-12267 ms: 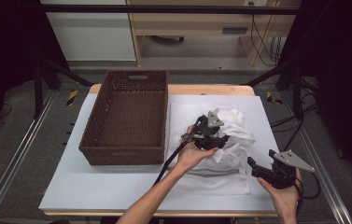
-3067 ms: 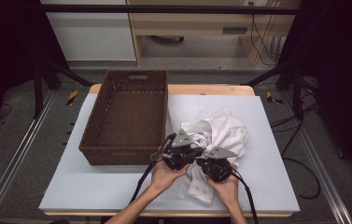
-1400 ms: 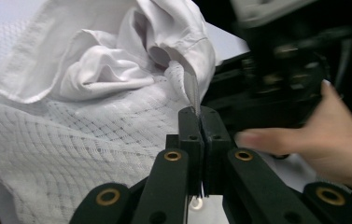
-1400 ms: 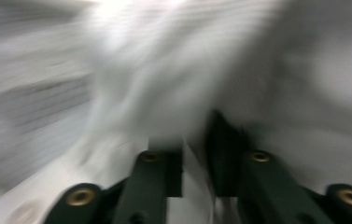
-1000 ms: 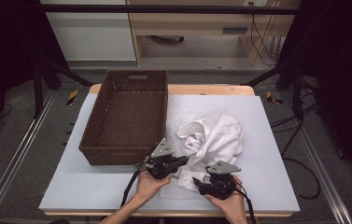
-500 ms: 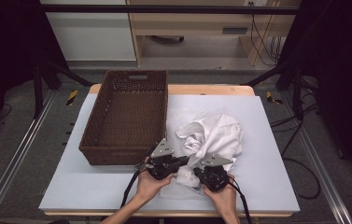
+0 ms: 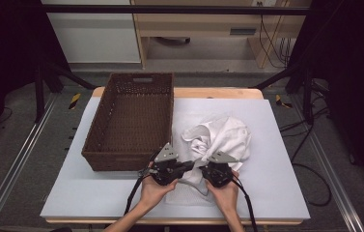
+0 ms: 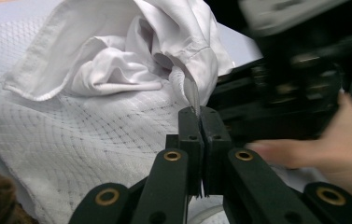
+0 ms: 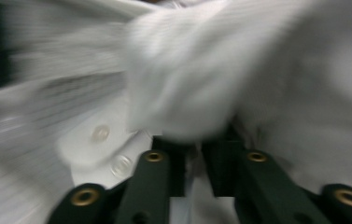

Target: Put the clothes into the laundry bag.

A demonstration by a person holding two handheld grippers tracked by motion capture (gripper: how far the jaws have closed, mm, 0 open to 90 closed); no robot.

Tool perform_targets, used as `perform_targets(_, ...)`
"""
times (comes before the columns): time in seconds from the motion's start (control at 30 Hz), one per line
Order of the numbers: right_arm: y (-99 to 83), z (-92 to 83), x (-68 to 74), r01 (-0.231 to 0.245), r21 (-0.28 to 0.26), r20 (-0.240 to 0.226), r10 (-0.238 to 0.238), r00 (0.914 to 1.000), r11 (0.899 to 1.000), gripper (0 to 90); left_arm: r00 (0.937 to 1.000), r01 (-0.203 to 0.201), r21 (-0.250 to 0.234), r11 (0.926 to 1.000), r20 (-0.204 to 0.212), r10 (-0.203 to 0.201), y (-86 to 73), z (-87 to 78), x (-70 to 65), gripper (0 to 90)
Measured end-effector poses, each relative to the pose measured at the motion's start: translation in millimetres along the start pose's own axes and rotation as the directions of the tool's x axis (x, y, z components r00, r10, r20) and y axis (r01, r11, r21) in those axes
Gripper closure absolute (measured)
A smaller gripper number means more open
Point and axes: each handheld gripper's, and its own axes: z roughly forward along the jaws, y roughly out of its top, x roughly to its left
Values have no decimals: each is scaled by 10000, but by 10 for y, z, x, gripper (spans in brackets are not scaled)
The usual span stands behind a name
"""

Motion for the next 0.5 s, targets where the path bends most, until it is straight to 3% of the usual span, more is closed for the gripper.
perform_targets(0.07, -27, -221, -31, 94, -273, -458, -107, 9989, 9996, 737, 10000, -1, 6, 10000, -30, 1, 1, 3, 13, 884)
perform_targets(0.13, -31, -489, -128, 218, -797, -379, -249, 9990, 9966, 686, 10000, -3, 13, 10000, -37, 3, 0, 4, 12, 884)
perform_targets(0.17, -32, -613, -204, 135, -942, -105, -146, 9998, 9955, 636, 10000, -43, 22, 10000, -53, 44, 1, 5, 8, 884)
perform_targets(0.23, -47, -764, -374, -113, -744, 495, 150, 9987, 9972, 516, 10000, -85, 51, 10000, -47, 85, -1, 14, 3, 884)
perform_targets(0.3, -111, -785, -504, -459, -437, 765, 492, 9959, 9980, 474, 10000, -79, 68, 9999, -53, 79, -6, 25, 2, 884)
perform_targets(0.4, -219, -639, -556, -783, 273, 579, 766, 9954, 9966, 454, 9999, -101, 103, 9999, -68, 101, -7, 33, 7, 884)
perform_targets(0.5, -234, -546, -520, -313, 602, 1063, 248, 9940, 9977, 630, 10000, -79, 103, 9999, -52, 79, -3, 37, 18, 884)
